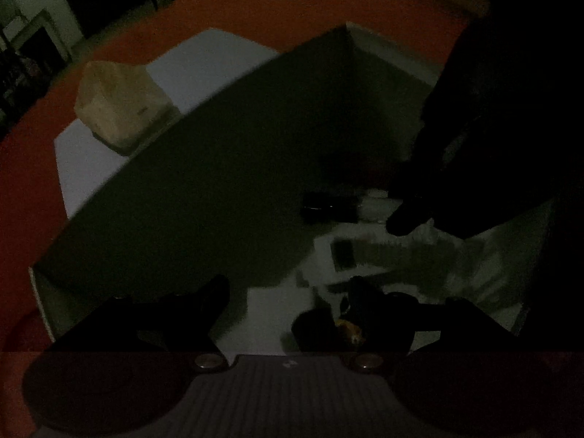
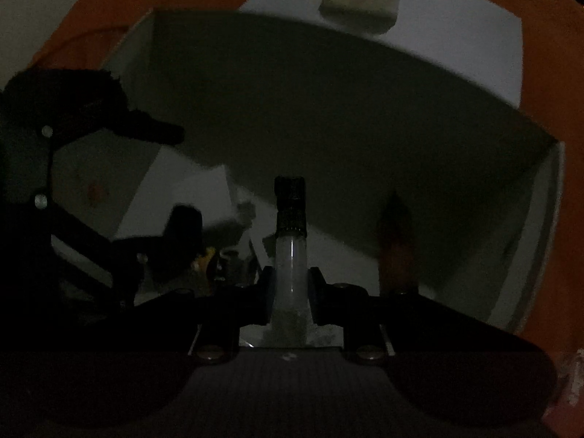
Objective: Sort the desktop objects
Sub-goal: 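Open the right tool to drop the vial and lift back, then move the open right tool over the cream tissue bag on the tray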
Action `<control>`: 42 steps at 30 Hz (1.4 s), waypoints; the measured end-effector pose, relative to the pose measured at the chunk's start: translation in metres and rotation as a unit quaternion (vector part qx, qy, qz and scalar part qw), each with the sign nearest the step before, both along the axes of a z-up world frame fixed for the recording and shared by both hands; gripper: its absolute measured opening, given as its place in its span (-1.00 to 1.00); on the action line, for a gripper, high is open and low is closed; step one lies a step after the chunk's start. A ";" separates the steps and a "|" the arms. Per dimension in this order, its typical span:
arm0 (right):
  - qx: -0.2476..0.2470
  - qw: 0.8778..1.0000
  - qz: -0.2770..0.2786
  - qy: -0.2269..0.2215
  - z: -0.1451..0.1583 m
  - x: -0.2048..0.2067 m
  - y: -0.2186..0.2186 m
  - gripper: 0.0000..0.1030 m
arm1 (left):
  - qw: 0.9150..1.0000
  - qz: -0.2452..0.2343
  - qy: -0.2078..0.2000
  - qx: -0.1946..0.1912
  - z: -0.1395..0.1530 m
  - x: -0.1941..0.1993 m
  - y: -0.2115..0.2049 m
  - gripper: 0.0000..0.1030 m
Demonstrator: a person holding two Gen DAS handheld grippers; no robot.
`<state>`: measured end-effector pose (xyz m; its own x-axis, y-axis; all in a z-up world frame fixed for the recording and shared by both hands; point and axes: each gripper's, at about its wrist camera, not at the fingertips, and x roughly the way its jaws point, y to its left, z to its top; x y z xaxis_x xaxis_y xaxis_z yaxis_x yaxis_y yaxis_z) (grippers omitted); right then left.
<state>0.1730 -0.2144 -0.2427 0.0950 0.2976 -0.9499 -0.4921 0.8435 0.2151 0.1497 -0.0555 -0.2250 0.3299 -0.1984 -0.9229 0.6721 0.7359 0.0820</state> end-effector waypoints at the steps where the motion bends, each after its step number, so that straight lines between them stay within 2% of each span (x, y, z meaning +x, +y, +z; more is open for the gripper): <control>1: -0.006 1.000 0.002 0.001 -0.005 -0.002 0.001 -0.58 | 1.000 0.002 0.002 0.000 -0.002 -0.001 0.000 0.35; 7: -0.027 0.999 0.013 0.012 -0.025 -0.005 0.004 -0.58 | 1.000 0.017 0.019 -0.002 -0.013 -0.001 0.004 0.41; 14: -0.038 0.999 0.008 0.022 -0.034 -0.002 0.004 -0.58 | 0.999 0.027 0.041 0.002 -0.024 -0.002 0.003 0.42; 16: -0.039 0.999 0.011 0.024 -0.035 -0.002 0.004 -0.58 | 0.998 0.033 0.048 0.003 -0.026 0.000 0.004 0.48; 21: -0.041 0.999 0.001 0.028 -0.037 0.001 0.001 -0.50 | 0.998 0.040 0.055 0.005 -0.028 0.002 0.009 0.49; 22: -0.041 0.999 -0.001 0.029 -0.037 0.002 0.001 -0.42 | 0.998 0.040 0.056 0.004 -0.028 0.001 0.009 0.49; 23: -0.040 0.999 -0.003 0.030 -0.036 0.003 0.000 -0.24 | 0.998 0.039 0.054 0.004 -0.027 0.001 0.010 0.49; 25: -0.039 0.999 -0.007 0.030 -0.034 0.005 -0.002 -0.12 | 0.998 0.038 0.052 0.002 -0.024 0.002 0.010 0.49; 29: -0.033 0.999 -0.012 0.014 -0.020 0.009 -0.006 0.15 | 0.998 0.040 0.039 -0.006 -0.014 0.006 0.015 0.49; 38: 0.011 0.998 -0.058 0.000 0.035 0.039 -0.010 0.16 | 0.996 0.069 0.021 -0.045 0.021 0.030 0.016 0.49; 42: 0.036 0.997 -0.070 -0.020 0.058 0.052 -0.007 0.17 | 0.995 0.082 0.014 -0.063 0.037 0.040 0.016 0.49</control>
<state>0.2250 -0.2216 -0.1844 0.1783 0.3465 -0.9209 -0.3805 0.8874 0.2602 0.1900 -0.0396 -0.1884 0.3429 -0.2581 -0.9032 0.5422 0.8396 -0.0341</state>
